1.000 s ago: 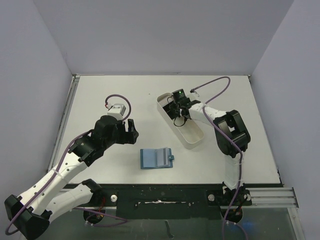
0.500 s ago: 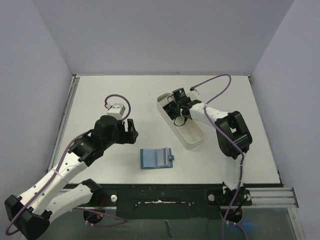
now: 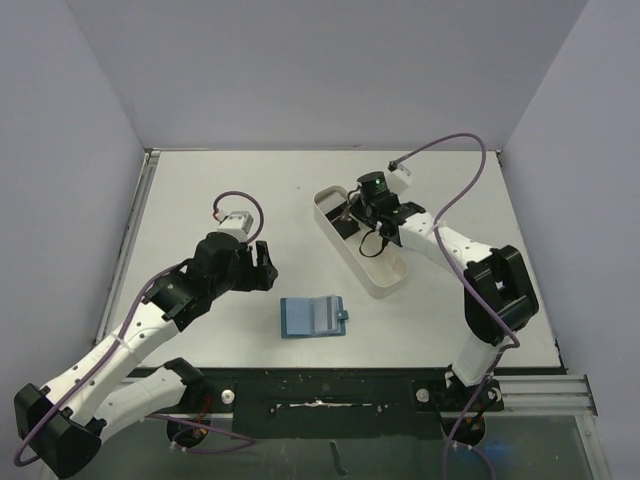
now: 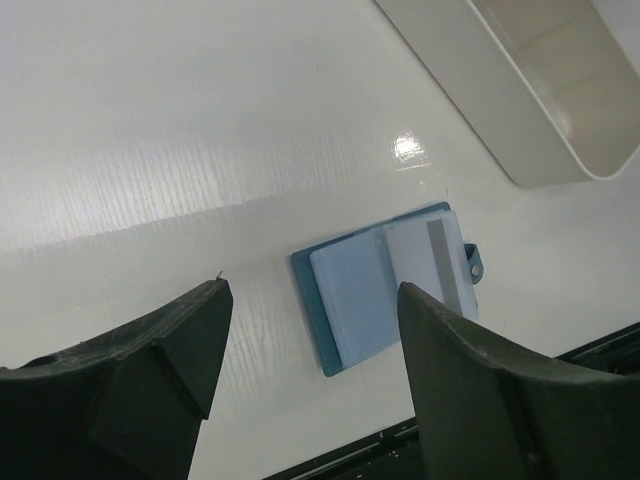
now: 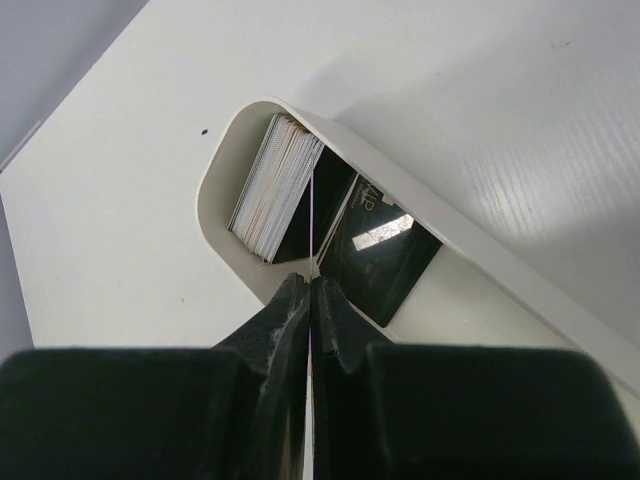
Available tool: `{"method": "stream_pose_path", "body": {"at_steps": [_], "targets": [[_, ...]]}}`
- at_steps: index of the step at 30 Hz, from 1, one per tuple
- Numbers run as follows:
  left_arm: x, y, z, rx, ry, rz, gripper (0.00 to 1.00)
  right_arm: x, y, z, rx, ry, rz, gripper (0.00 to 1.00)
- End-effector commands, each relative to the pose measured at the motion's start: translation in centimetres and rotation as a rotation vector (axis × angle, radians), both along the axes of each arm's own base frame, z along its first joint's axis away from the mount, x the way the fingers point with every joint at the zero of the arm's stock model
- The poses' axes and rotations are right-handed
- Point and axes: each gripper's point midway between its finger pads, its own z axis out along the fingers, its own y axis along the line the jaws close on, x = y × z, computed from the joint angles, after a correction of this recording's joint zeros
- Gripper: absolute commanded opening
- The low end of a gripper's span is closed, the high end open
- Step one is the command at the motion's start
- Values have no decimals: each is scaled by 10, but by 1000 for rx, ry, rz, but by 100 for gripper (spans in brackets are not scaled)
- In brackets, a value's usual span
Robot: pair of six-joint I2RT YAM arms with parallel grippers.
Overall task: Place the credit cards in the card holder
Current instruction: Pick up the credit card from the storage box, then insert the credit card into the card holder.
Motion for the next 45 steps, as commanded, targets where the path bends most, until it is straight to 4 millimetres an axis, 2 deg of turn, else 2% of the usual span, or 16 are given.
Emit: {"method": "stream_pose_path", "body": {"at_steps": [1,4,5,7,10,12,13,17,20,23,27,32,38,45], "targets": [[-3,-14,-6,-89,42,-10,64,-8,-2,46,-58,-133,109,0],[-7,-20,-21,-116,98,-7,61,-27,-1,54,-102,-154,193,0],[-9,-23,-28,-125,122,-13,60,-35,-1,61,-111,-179,222,0],[-12,-28,-39,-142,163,-16,59,-51,-1,60,-135,-197,283,0],[-17,-37,-54,-184,217,-23,55,-77,10,64,-135,-248,424,0],[-18,-44,-57,-220,236,-39,48,-95,18,63,-123,-261,521,0],[-22,-44,-66,-222,261,-39,46,-104,22,61,-121,-264,559,0],[-27,-51,-81,-258,303,-47,40,-141,46,55,-100,-278,703,0],[-29,-56,-89,-282,328,-53,34,-163,61,52,-63,-287,770,0],[-31,-58,-98,-291,352,-57,23,-180,72,41,-3,-266,813,0],[-33,-58,-108,-291,375,-47,15,-195,77,20,32,-214,839,0],[-36,-56,-121,-280,400,-36,11,-210,89,0,90,-157,888,0],[-38,-50,-134,-248,416,-13,10,-226,101,-28,162,-53,907,0],[-43,-45,-145,-231,430,-3,9,-236,96,-59,157,62,890,0]]}}
